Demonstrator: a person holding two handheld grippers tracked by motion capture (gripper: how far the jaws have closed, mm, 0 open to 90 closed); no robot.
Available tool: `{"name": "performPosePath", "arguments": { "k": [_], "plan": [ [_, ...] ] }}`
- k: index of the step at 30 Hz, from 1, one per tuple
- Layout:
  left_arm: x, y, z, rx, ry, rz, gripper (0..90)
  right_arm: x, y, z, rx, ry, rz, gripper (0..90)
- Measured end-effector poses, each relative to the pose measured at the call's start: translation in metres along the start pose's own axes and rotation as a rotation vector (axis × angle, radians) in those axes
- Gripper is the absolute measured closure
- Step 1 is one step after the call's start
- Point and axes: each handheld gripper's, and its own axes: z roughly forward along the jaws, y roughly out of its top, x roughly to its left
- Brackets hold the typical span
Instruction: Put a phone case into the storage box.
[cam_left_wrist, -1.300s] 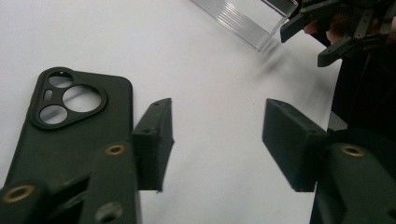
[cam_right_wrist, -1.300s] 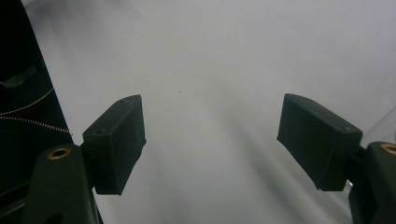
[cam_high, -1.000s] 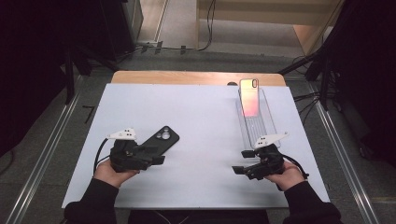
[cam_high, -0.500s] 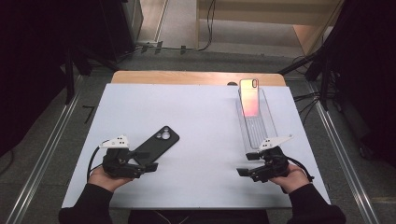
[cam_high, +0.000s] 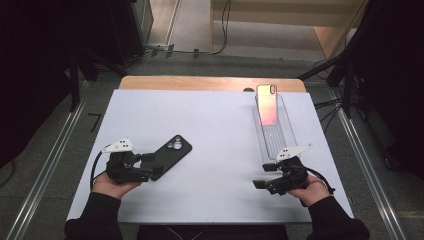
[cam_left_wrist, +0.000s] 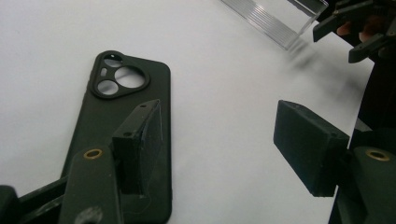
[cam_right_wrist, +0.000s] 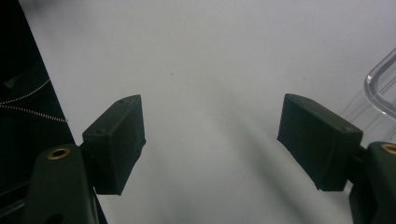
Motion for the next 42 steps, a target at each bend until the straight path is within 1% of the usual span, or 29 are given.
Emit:
{"name": "performPosePath", "arguments": {
  "k": [2, 4, 6, 7, 8, 9, 11, 14, 16, 17, 18, 19, 20, 23, 25, 27, 28, 30, 31, 32, 34, 36, 39, 42],
  "plan": [
    [0.002, 0.004, 0.002, -0.004, 0.002, -0.003, 27.5, 0.000, 0.000, 0.000, 0.000, -0.001, 0.000, 21.3],
    [0.004, 0.009, 0.005, -0.009, 0.002, 0.010, 25.0, 0.000, 0.000, 0.000, 0.001, -0.001, -0.001, 21.3],
    [0.005, 0.013, 0.008, -0.002, 0.004, 0.012, 24.7, -0.001, 0.000, 0.001, 0.000, -0.002, -0.003, 21.3],
    [0.005, 0.015, 0.010, 0.004, -0.004, 0.011, 23.7, -0.001, 0.000, 0.001, 0.001, -0.002, -0.004, 21.3],
    [0.006, 0.016, 0.011, 0.010, -0.009, 0.018, 22.1, -0.001, 0.000, 0.001, 0.001, -0.002, -0.005, 21.3],
    [0.006, 0.017, 0.013, 0.016, -0.004, 0.025, 21.2, -0.001, 0.000, 0.001, 0.002, -0.003, -0.005, 21.2],
    [0.008, 0.020, 0.017, 0.024, -0.006, 0.026, 21.1, -0.001, 0.000, 0.001, 0.004, -0.004, -0.002, 21.2],
    [0.013, 0.024, 0.022, 0.030, 0.010, 0.013, 14.6, -0.001, 0.000, 0.001, 0.004, -0.005, -0.002, 21.2],
    [0.016, 0.027, 0.025, 0.043, 0.045, 0.010, 9.5, 0.000, 0.000, 0.001, 0.004, -0.005, -0.003, 21.2],
    [0.017, 0.029, 0.026, 0.043, 0.042, 0.010, 4.7, -0.001, 0.000, 0.001, 0.003, -0.004, -0.005, 21.2],
    [0.018, 0.030, 0.027, 0.044, 0.046, 0.015, 2.1, -0.001, 0.000, 0.001, 0.003, -0.004, -0.004, 21.2],
    [0.019, 0.032, 0.029, 0.042, 0.042, 0.023, 2.0, 0.000, 0.000, 0.001, 0.003, -0.005, -0.003, 21.2],
    [0.020, 0.033, 0.030, 0.040, 0.034, 0.022, 2.1, 0.000, 0.000, 0.002, 0.002, -0.005, -0.002, 21.2],
    [0.023, 0.038, 0.035, 0.057, 0.019, 0.032, 2.0, -0.001, 0.000, 0.001, 0.003, -0.003, -0.003, 21.2],
    [0.024, 0.041, 0.038, 0.069, 0.018, 0.043, 2.0, -0.001, 0.000, 0.001, 0.004, -0.004, -0.003, 21.2],
    [0.026, 0.044, 0.041, 0.070, 0.025, 0.048, 2.2, -0.001, 0.000, 0.001, 0.003, -0.003, -0.002, 21.2],
    [0.027, 0.044, 0.043, 0.070, 0.028, 0.044, 2.4, -0.001, 0.000, 0.001, 0.004, -0.004, -0.002, 21.2],
    [0.028, 0.046, 0.046, 0.079, 0.057, 0.046, 5.2, -0.001, 0.000, 0.001, 0.004, -0.003, -0.002, 21.2],
    [0.028, 0.046, 0.048, 0.078, 0.082, 0.047, 8.0, -0.001, 0.000, 0.001, 0.004, -0.004, 0.000, 21.1],
    [0.029, 0.046, 0.049, 0.078, 0.092, 0.047, 11.4, -0.001, 0.000, 0.002, 0.005, -0.005, -0.001, 21.1],
    [0.032, 0.046, 0.051, 0.078, 0.076, 0.049, 12.2, -0.001, 0.000, 0.002, 0.005, -0.004, -0.001, 21.1],
    [0.035, 0.045, 0.053, 0.076, 0.082, 0.047, 12.2, -0.001, 0.000, 0.002, 0.006, -0.003, -0.001, 21.1],
    [0.037, 0.043, 0.058, 0.101, 0.092, 0.057, 12.2, -0.001, 0.000, 0.002, 0.006, -0.004, -0.002, 21.1],
    [0.036, 0.041, 0.061, 0.116, 0.099, 0.061, 12.2, -0.001, 0.000, 0.002, 0.006, -0.004, 0.000, 21.1]
  ]
}}
